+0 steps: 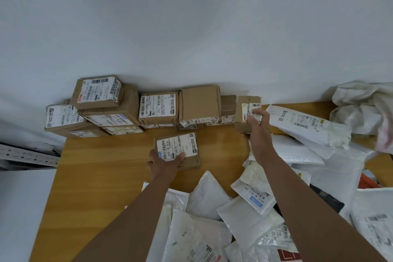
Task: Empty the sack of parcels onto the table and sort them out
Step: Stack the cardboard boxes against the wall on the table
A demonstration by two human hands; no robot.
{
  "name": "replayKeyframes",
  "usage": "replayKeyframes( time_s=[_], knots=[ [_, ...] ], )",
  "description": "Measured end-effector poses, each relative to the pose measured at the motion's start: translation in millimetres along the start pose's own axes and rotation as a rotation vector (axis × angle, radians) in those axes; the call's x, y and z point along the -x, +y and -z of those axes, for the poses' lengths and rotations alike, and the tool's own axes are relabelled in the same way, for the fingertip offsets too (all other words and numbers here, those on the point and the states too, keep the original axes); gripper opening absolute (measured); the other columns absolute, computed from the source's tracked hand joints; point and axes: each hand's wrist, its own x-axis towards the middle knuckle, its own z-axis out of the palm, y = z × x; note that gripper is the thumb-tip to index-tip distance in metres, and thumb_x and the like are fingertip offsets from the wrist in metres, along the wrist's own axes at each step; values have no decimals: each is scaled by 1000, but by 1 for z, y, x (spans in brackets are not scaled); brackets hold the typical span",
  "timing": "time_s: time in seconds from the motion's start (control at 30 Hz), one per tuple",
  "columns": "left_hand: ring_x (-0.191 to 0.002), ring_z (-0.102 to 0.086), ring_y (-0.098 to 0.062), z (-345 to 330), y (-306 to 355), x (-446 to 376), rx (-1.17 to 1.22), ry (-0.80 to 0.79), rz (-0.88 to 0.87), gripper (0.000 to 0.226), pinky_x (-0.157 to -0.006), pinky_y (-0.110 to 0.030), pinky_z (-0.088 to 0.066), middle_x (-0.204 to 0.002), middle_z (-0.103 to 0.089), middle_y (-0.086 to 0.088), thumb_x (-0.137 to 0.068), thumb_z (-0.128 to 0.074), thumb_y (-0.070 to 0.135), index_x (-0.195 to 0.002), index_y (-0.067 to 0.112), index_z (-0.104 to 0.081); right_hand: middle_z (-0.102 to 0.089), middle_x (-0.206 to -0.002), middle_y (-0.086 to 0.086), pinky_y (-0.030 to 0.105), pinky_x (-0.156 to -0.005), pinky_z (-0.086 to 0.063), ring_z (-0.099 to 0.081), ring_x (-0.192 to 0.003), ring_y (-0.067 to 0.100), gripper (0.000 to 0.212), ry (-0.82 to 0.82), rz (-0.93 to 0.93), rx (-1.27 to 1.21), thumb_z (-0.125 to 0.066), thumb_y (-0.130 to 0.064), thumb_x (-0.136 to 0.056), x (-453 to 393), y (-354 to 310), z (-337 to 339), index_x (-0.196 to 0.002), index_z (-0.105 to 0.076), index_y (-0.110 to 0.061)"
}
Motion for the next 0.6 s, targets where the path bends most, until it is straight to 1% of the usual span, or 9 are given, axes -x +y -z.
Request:
replayKeyframes(
  time_s=[0.07,0.1,0.13,0.17,0.23,0.3,0.4,0.47,0.6],
  knots=[
    [-124,-41,-31,0,0,-1,4,7,4,103,-97,-44,-45,-133,-37,-13,-70,-84,42,-146,19,-17,-63,-122,2,31,-74,-55,-67,-100,18,41,-32,-46,-31,-53,-29,-99,-11,3,0,-130,-34,-48],
    [-124,-42,-31,0,0,-1,5,8,6,103,-97,-43,-45,-133,-37,-13,-70,-85,42,-146,19,-18,-65,-122,3,35,-81,-56,-67,-104,20,49,-50,-88,-62,-58,-30,-97,-15,5,-1,-133,-30,-47],
    [-123,-42,-30,0,0,-2,7,10,8,103,-96,-43,-45,-133,-37,-13,-70,-85,42,-145,19,-18,-65,-123,5,39,-88,-57,-67,-107,22,53,-50,-138,-96,-62,-30,-94,-19,7,-2,-135,-29,-40],
    [-122,-43,-30,0,0,-3,9,12,15,103,-96,-43,-46,-133,-37,-13,-70,-85,42,-145,20,-19,-64,-124,7,40,-92,-56,-66,-109,23,52,-39,-181,-123,-65,-30,-93,-23,9,-4,-134,-33,-28],
    [-121,-44,-31,-1,0,-3,16,14,31,104,-95,-43,-46,-133,-37,-13,-68,-86,43,-145,20,-20,-64,-124,9,39,-93,-56,-66,-108,20,43,-17,-217,-114,-68,-31,-92,-29,15,-6,-126,-46,-15],
    [-122,-44,-31,-2,2,-3,26,12,47,103,-95,-41,-46,-133,-37,-13,-68,-86,41,-145,19,-21,-67,-120,9,38,-92,-57,-69,-104,18,41,-6,-208,-90,-69,-30,-91,-33,21,-10,-124,-52,-11],
    [-126,-40,-31,-2,7,-6,66,-12,99,103,-97,-39,-44,-135,-34,-14,-68,-88,34,-144,17,-21,-70,-114,4,36,-92,-57,-69,-101,14,46,41,-210,-68,-72,-28,-89,-38,22,-16,-127,-53,-11],
    [-127,-38,-30,-2,9,-8,89,-31,125,103,-98,-38,-42,-136,-32,-14,-67,-89,30,-144,16,-21,-70,-115,4,34,-91,-57,-69,-100,12,47,59,-209,-64,-73,-28,-88,-42,19,-21,-128,-53,-11],
    [-125,-38,-28,0,7,-13,102,-43,154,104,-99,-38,-42,-135,-31,-13,-65,-90,31,-142,17,-21,-67,-119,3,32,-88,-58,-67,-98,11,47,91,-182,4,-71,-32,-89,-44,14,-29,-130,-54,-15]
  ],
)
